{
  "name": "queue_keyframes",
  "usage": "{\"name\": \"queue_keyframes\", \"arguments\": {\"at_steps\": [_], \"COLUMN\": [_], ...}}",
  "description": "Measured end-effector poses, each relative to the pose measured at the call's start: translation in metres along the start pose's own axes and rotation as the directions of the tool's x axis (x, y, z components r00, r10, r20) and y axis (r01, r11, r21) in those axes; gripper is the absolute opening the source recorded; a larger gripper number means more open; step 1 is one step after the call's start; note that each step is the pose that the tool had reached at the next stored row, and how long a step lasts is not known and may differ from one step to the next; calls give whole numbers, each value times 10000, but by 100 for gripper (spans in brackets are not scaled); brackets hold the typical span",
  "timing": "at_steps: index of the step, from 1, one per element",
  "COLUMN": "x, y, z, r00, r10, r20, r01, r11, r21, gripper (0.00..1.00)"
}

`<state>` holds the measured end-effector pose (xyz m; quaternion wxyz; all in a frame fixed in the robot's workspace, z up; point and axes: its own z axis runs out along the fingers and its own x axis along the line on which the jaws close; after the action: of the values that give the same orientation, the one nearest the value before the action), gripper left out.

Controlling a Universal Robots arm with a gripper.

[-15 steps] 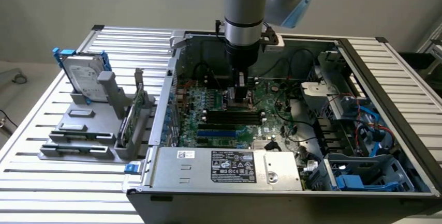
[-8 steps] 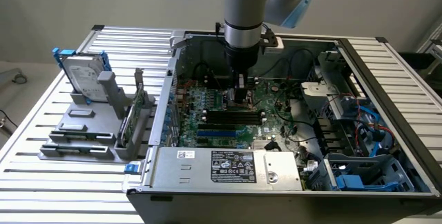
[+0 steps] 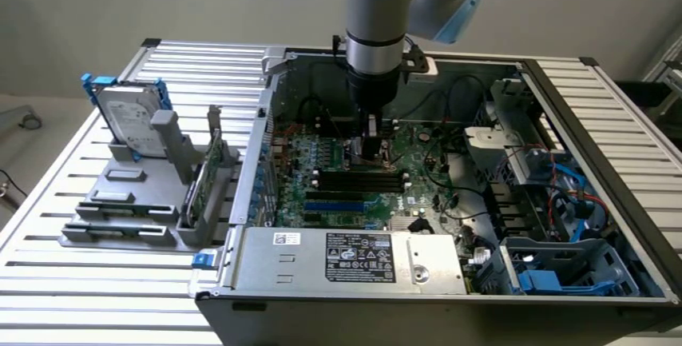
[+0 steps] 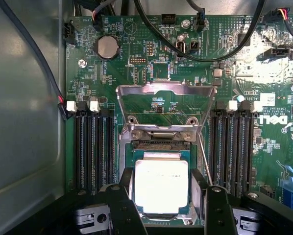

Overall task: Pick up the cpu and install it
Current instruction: 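Close the cpu cover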

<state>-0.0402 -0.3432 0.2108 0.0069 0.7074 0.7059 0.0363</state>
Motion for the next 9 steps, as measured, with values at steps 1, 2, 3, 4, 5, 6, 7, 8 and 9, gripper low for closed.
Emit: {"name": "queue_keyframes", "arguments": {"at_steps": [1, 2, 3, 4, 5, 6, 7, 8, 9], "x": [0, -1, -1, -1, -2, -1, -2, -2, -2], "y": [0, 0, -1, -1, -1, -2, -2, -2, -2], "z": [4, 7, 12, 15, 19, 23, 26, 28, 31], "r00": [10000, 10000, 10000, 10000, 10000, 10000, 10000, 10000, 10000], "r10": [-1, 0, -1, 0, 0, 0, -1, 0, 0], "r20": [1, 3, 3, 4, 4, 3, 4, 5, 4], "r01": [1, 0, 1, 0, 0, 0, 1, 0, 0], "r11": [10000, 10000, 10000, 10000, 10000, 10000, 10000, 10000, 10000], "r21": [1, 1, 1, 2, 3, 2, 2, 3, 3], "gripper": [55, 55, 55, 55, 55, 55, 55, 55, 55]}}
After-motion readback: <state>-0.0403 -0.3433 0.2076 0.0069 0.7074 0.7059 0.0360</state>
